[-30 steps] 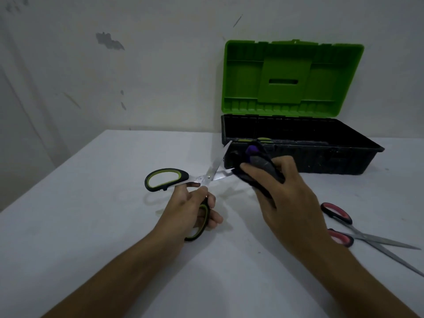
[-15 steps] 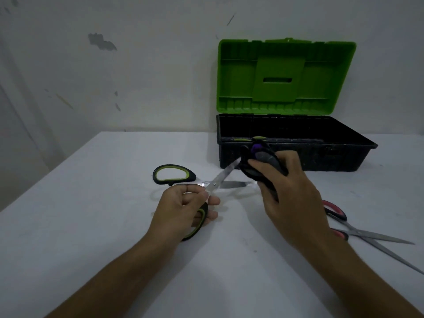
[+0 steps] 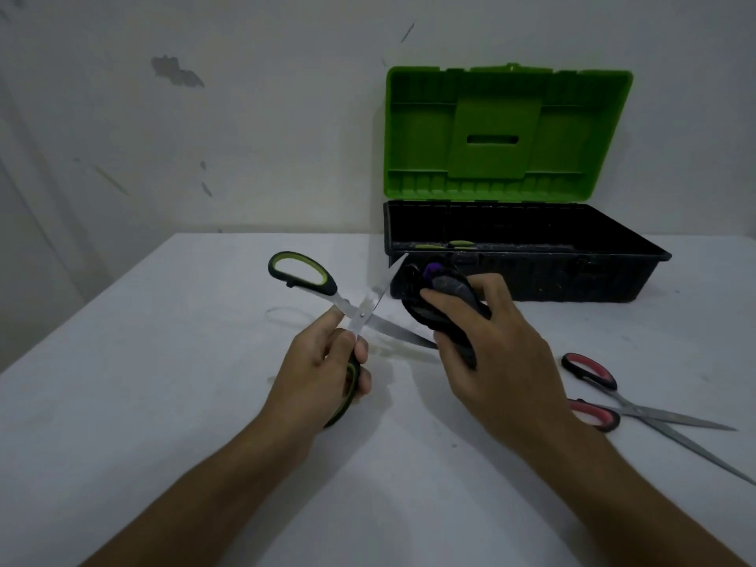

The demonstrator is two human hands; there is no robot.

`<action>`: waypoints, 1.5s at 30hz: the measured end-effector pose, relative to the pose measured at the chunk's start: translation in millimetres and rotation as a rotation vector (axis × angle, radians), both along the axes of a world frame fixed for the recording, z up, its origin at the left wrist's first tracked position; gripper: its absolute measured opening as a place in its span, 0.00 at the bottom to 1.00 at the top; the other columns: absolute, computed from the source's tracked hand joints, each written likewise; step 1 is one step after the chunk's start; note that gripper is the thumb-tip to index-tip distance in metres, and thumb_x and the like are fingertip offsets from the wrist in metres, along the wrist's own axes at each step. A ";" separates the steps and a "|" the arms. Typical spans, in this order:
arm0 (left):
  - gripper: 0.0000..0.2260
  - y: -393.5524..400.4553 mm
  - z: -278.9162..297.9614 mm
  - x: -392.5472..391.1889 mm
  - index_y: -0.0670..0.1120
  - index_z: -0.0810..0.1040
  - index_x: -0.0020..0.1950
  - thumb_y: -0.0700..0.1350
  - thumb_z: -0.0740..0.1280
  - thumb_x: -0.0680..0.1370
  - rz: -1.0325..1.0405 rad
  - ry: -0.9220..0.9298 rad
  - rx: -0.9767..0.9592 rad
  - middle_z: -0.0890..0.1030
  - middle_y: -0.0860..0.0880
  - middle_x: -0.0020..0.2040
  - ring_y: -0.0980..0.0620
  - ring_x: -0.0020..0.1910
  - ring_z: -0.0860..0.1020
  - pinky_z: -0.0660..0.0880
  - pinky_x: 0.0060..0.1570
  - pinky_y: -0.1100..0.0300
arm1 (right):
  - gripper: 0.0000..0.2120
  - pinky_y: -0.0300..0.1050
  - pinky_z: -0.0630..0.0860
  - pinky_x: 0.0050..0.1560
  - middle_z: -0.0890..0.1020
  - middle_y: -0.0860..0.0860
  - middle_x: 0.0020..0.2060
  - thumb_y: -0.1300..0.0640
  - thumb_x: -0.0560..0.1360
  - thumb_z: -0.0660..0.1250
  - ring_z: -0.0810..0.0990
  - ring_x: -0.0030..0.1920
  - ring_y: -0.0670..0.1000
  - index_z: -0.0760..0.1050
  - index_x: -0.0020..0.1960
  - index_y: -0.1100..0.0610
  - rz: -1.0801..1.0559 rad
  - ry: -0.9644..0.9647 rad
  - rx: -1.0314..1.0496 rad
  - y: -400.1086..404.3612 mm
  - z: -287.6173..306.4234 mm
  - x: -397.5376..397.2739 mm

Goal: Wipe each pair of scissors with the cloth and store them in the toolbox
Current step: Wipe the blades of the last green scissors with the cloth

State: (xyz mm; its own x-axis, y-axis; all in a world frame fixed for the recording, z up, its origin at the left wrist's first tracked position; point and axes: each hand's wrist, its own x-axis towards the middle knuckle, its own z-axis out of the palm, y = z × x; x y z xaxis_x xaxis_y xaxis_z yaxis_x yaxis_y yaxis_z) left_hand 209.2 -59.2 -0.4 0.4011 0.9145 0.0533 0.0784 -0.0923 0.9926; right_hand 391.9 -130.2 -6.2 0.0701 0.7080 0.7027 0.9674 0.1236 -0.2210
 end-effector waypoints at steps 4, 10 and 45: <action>0.10 -1.5 -0.5 0.2 0.46 0.76 0.57 0.38 0.56 0.83 -0.019 -0.022 -0.005 0.76 0.47 0.37 0.50 0.27 0.75 0.73 0.31 0.57 | 0.22 0.40 0.79 0.42 0.70 0.50 0.60 0.57 0.75 0.69 0.76 0.49 0.49 0.73 0.68 0.51 0.055 -0.008 -0.017 -0.2 1.1 0.3; 0.07 -1.3 0.3 -0.7 0.46 0.78 0.56 0.41 0.61 0.82 -0.032 0.084 0.087 0.79 0.46 0.43 0.50 0.25 0.79 0.75 0.28 0.62 | 0.19 0.39 0.76 0.47 0.74 0.49 0.62 0.55 0.77 0.65 0.76 0.54 0.50 0.75 0.67 0.49 0.203 -0.120 -0.143 0.8 -1.4 -0.6; 0.09 16.7 16.6 -17.3 0.45 0.81 0.53 0.38 0.62 0.82 -0.067 0.041 0.127 0.82 0.54 0.37 0.50 0.26 0.78 0.75 0.30 0.58 | 0.32 0.45 0.73 0.32 0.78 0.46 0.64 0.70 0.67 0.73 0.72 0.41 0.52 0.76 0.67 0.48 0.188 -0.322 -0.092 10.7 -6.7 -5.1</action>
State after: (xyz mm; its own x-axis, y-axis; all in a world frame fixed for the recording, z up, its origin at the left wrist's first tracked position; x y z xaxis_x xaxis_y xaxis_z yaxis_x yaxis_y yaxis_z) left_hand 191.9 -42.5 16.2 0.4652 0.8725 0.1494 0.1078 -0.2233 0.9688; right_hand 386.8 -119.6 -12.9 -0.2810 0.7488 0.6003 0.9514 0.2994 0.0718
